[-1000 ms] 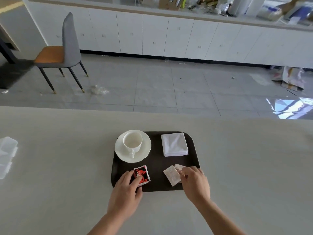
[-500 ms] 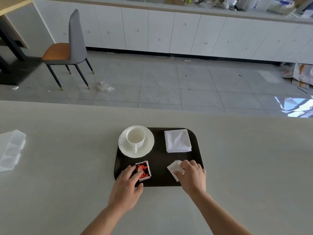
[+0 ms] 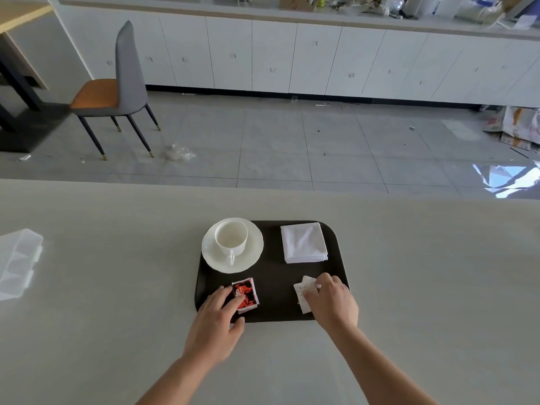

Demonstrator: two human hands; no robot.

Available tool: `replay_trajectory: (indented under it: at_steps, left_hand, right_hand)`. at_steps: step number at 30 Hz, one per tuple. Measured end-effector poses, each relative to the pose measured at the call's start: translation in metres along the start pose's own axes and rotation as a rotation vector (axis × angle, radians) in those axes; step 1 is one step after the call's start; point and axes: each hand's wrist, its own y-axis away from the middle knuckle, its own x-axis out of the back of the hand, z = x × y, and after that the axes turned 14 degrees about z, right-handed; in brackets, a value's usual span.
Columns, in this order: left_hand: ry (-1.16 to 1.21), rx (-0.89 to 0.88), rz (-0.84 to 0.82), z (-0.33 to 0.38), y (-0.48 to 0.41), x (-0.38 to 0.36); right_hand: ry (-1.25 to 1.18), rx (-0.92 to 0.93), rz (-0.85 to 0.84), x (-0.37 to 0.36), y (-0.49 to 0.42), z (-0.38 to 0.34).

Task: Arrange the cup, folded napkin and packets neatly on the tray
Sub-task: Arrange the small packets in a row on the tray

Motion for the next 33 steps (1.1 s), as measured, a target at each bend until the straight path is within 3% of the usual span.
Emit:
replay_trajectory:
  at_steps: [4,11,18,29,33]
  left_hand:
    - [0.006,0.036,-0.02,0.003,-0.002,0.0]
    - [0.111,0.204,0.103,0.019,-0.017,0.001]
    - [0.041,0.167,0.045,0.026,-0.011,-0.008]
    - [0.176,0.376,0.071,0.037,-0.019,-0.006]
    - [0.141,0.338,0.057,0.043,-0.019,-0.009]
  right_hand:
    - [-0.04,-0.015,-0.018,-0.002,-0.001,0.001]
    - [-0.07,-0.026,-0.08,-0.003,-0.006,0.004]
    - [-0.169,0.046,-0.078,-0.012,0.001,-0.01]
    - [-0.113,0.079,-0.066,-0.012,0.003,-0.006]
    - [-0.093,0.127,-0.067,-0.014,0.01,-0.019]
